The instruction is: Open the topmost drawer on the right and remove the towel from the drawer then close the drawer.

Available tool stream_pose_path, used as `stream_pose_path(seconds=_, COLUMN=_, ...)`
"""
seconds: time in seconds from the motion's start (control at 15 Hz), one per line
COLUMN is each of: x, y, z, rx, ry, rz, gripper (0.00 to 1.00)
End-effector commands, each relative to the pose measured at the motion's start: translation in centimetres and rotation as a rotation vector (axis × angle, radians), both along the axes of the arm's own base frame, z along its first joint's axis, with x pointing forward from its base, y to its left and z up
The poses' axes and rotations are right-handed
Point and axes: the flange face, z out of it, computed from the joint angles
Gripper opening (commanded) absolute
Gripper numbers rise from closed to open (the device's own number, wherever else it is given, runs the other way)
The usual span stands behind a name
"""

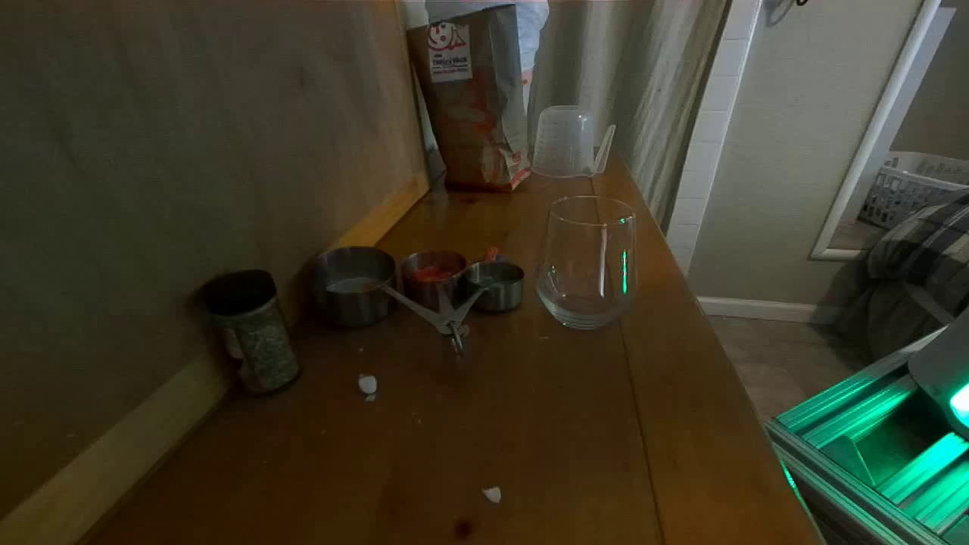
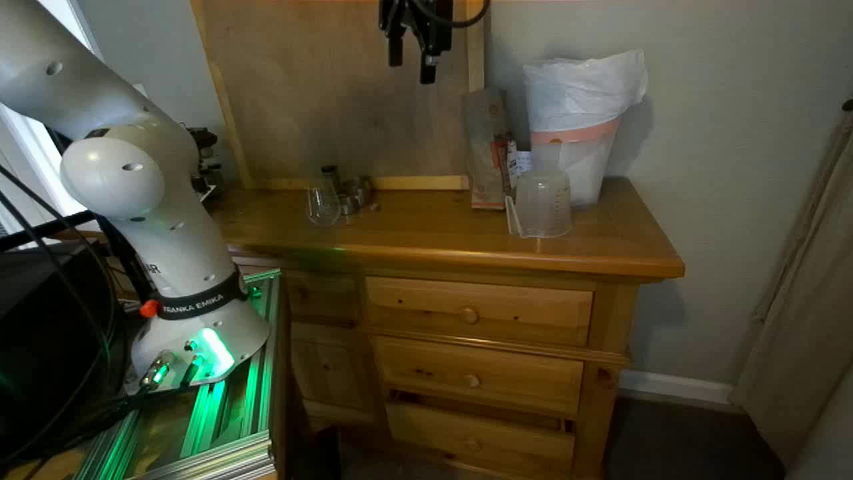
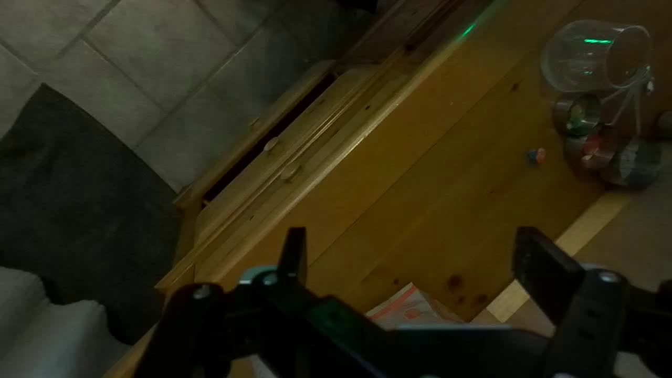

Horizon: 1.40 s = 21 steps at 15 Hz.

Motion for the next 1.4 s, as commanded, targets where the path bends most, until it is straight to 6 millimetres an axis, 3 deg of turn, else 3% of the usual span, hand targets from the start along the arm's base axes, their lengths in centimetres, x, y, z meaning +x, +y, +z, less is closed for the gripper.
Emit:
stream_pose_path(seconds=0.0, x=0.0, y=0.0, z=0.0, rx=0.0, ry=0.001, rz=0.0, gripper=1.0)
stream_pose_path(seconds=0.33, x=0.0, y=0.0, z=0.0, rx=0.0, ry=0.001, rz=0.0, gripper=1.0)
stream_pose_path(seconds=0.67, x=-0.8, y=0.6, z=-3.6, rx=-0.036, ry=0.006, rz=0.078, gripper=1.0)
stream_pose_path(seconds=0.93, x=-1.1, y=0.5, z=-7.2, rx=-0.051, ry=-0.025, rz=0.138, gripper=1.0)
stream_pose_path(seconds=1.33, x=-1.9, y=0.4, z=-14.7, rx=-0.073, ry=-0.13, rz=0.204, gripper=1.0)
